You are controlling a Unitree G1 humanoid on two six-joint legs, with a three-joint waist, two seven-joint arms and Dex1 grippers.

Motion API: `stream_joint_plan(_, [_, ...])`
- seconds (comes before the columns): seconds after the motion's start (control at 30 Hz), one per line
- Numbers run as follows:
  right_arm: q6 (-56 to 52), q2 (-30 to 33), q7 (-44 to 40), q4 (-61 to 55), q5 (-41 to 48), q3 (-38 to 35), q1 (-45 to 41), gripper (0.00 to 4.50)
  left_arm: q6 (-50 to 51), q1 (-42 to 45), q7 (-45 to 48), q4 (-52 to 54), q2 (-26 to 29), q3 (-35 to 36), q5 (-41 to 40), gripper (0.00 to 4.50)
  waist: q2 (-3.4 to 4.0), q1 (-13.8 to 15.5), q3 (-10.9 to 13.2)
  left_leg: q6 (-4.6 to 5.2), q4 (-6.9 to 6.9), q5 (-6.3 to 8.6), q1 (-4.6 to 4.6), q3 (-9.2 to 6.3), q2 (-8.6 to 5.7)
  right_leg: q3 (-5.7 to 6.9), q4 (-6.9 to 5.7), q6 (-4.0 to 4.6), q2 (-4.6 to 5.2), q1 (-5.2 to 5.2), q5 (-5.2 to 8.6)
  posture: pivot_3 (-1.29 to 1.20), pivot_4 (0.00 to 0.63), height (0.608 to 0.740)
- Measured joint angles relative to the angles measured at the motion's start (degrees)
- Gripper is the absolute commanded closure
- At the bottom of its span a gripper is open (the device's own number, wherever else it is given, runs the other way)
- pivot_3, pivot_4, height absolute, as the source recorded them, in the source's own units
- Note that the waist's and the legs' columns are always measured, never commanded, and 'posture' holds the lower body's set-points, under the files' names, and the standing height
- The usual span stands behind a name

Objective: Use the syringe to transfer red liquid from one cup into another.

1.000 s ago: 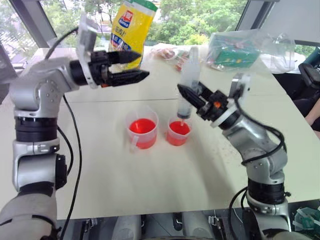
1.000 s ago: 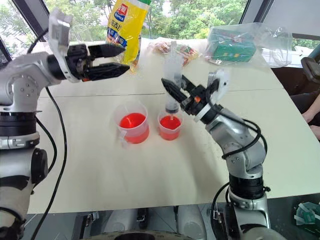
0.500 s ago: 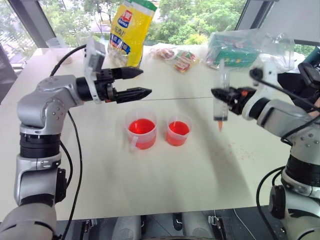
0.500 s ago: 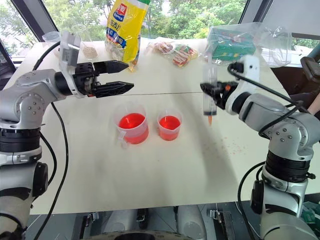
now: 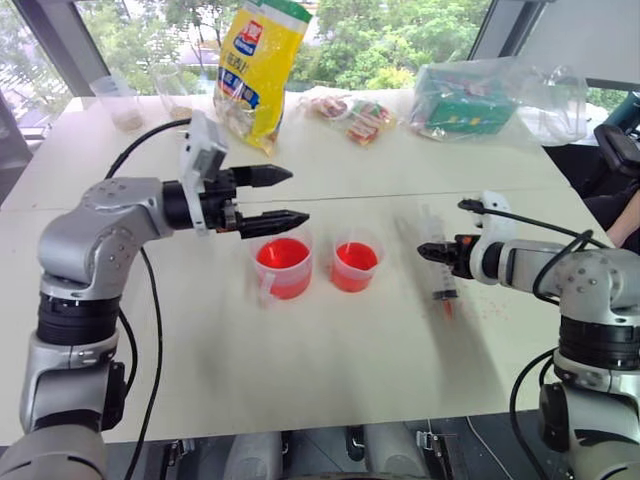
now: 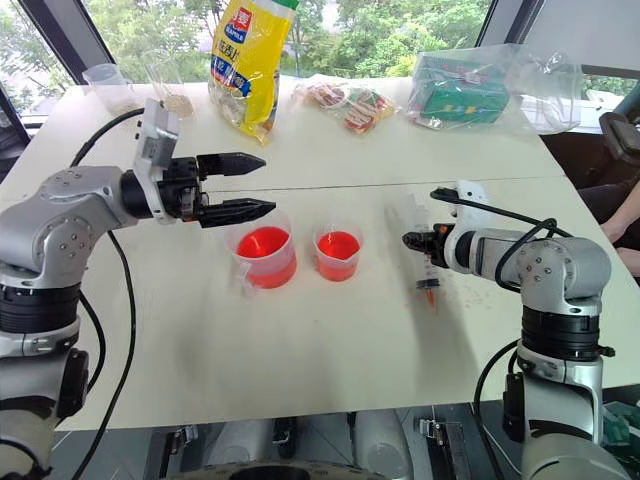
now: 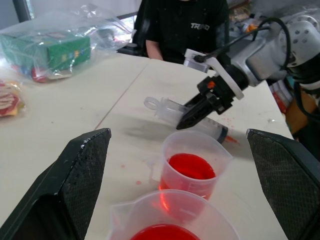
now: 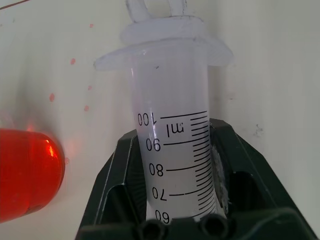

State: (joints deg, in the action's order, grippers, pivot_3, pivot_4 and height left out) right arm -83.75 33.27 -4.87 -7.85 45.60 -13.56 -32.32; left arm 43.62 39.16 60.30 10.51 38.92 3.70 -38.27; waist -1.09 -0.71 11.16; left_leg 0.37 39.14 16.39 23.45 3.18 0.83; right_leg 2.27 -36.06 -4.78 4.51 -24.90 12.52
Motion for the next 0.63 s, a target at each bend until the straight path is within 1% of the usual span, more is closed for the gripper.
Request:
stream_joint_plan(0.03, [-0.21,-0.03,-0.49,0.23,-0.22,0.33,0.0,0.91,0.08,-0.22,-0.18,0.25,0.26,-0.01,0.01,0.0,0.0,-0.01,0.0,0.0,0.0,0.0,0.0,0.0,0.0,0.0,0.0,0.0,0.0,0.0,0.0,0.0,0.15,0.74])
stream_joint_plan(0.07, [-0.46,-0.01,-1.22,0.37,-0.67,0.75,0.01,0.34,0.27,-0.39,-0.44,0.64,0.54,-0.01,0.01,0.0,0.0,0.0,0.0,0.0,0.0,0.0,0.0,0.0,0.0,0.0,0.0,0.0,0.0,0.0,0.0,0.0,0.15,0.74])
stream_joint_plan(0.1, [-0.5,0.11,-1.95,0.36,-1.09,1.21,0.0,0.08,0.51,-0.41,-0.62,1.03,0.59,-0.03,0.01,0.0,0.0,0.0,0.0,0.0,0.0,0.0,0.0,0.0,0.0,0.0,0.0,0.0,0.0,0.0,0.0,0.0,0.15,0.74])
stream_joint_plan(0.2, [-0.82,1.61,-4.08,-0.03,-1.86,2.81,0.01,0.08,0.76,-0.76,-0.73,1.73,0.71,-0.07,0.0,0.0,0.0,0.07,0.0,0.0,0.0,0.0,0.0,0.0,-0.01,0.0,0.01,0.0,0.0,0.0,0.0,0.0,0.15,0.74])
stream_joint_plan(0.27, [-1.59,5.2,-6.4,-2.21,-2.1,4.95,0.01,0.08,0.8,-1.21,-0.66,2.0,1.17,-0.19,0.04,0.0,0.01,0.1,0.01,0.01,0.0,0.01,0.01,0.0,-0.02,0.0,0.03,-0.01,0.01,0.0,0.01,0.0,0.15,0.74])
stream_joint_plan(0.3, [-2.6,7.11,-7.74,-3.78,-1.97,5.16,-0.25,0.08,0.8,-1.31,-0.57,1.99,1.39,-0.21,0.08,0.0,0.0,0.08,0.0,0.02,0.0,0.01,0.01,-0.01,-0.01,0.01,0.03,-0.01,0.01,0.0,0.01,0.0,0.15,0.74])
stream_joint_plan(0.37, [-3.83,9.02,-9.61,-5.66,-1.47,5.25,-0.78,0.08,0.67,-1.31,-0.4,1.99,1.55,-0.32,0.12,0.0,0.01,0.07,0.01,0.02,0.01,0.01,0.01,0.0,-0.02,0.01,0.04,-0.01,0.01,0.0,0.01,0.0,0.15,0.74])
stream_joint_plan(0.43, [-5.12,12.77,-12.86,-8.25,-0.12,5.07,-1.21,0.08,0.58,-1.3,-0.31,2.02,1.63,-0.75,0.22,0.0,0.02,0.07,0.01,0.02,0.0,0.01,0.01,-0.02,-0.01,0.01,0.04,-0.01,0.0,0.0,0.01,0.0,0.15,0.74])
stream_joint_plan(0.53, [-6.23,19.89,-18.98,-13.24,3.22,2.51,-1.6,0.08,0.53,-1.44,0.0,2.15,2.17,-0.86,0.25,0.0,0.01,0.12,0.01,0.04,0.0,0.03,0.02,-0.02,0.0,0.02,0.07,-0.03,0.0,0.0,0.03,0.0,0.15,0.74])
stream_joint_plan(0.63, [-6.37,24.35,-25.58,-18.58,8.42,-2.34,-0.35,0.08,0.42,-3.14,0.46,3.48,3.44,-0.85,0.27,0.0,0.01,0.08,0.01,0.07,-0.03,0.05,0.02,-0.02,0.01,0.01,0.12,-0.03,-0.01,0.01,0.04,0.0,0.15,0.74])
